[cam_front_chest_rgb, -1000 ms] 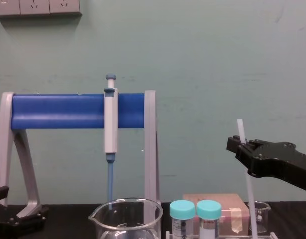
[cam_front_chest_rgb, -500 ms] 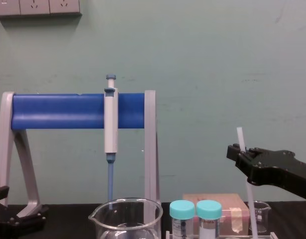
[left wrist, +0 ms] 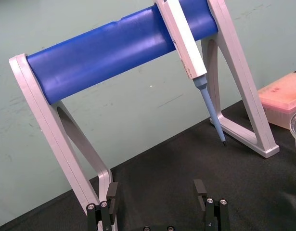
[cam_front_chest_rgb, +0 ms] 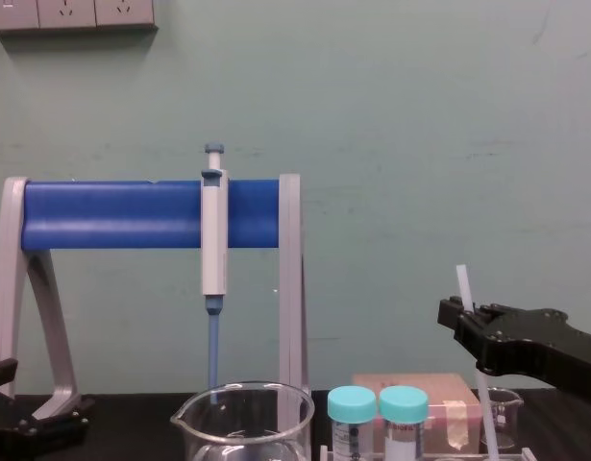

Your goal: Pick up the stirring rod with one hand, then place it down.

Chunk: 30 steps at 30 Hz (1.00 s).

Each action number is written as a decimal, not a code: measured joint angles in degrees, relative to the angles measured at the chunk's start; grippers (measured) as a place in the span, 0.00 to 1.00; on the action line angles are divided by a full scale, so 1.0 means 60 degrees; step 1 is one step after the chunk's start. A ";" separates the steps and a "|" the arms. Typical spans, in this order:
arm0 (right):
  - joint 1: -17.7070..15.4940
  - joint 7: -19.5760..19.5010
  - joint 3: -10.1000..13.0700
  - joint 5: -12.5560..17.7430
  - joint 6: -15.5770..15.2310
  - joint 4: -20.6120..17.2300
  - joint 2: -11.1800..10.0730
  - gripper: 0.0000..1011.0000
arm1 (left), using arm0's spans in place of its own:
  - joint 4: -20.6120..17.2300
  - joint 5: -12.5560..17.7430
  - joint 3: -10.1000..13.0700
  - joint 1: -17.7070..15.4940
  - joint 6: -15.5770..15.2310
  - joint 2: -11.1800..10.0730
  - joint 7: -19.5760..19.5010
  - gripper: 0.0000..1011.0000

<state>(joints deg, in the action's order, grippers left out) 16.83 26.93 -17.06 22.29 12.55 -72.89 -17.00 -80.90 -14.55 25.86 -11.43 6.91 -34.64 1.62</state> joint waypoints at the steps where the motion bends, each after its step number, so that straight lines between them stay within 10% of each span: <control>1: 0.0001 -0.0002 0.0001 -0.0004 -0.0014 0.0009 0.0005 0.07 | 0.0000 0.0000 0.0000 0.0000 0.0000 0.0000 0.0000 0.99; 30: 0.0012 -0.0104 -0.0067 -0.0161 -0.0266 0.0024 -0.0002 0.13 | 0.0000 0.0000 0.0000 0.0000 0.0000 0.0000 0.0000 0.99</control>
<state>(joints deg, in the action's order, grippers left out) 16.91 26.30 -17.46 21.33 10.96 -72.74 -17.01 -80.90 -14.55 25.86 -11.43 6.91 -34.65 1.62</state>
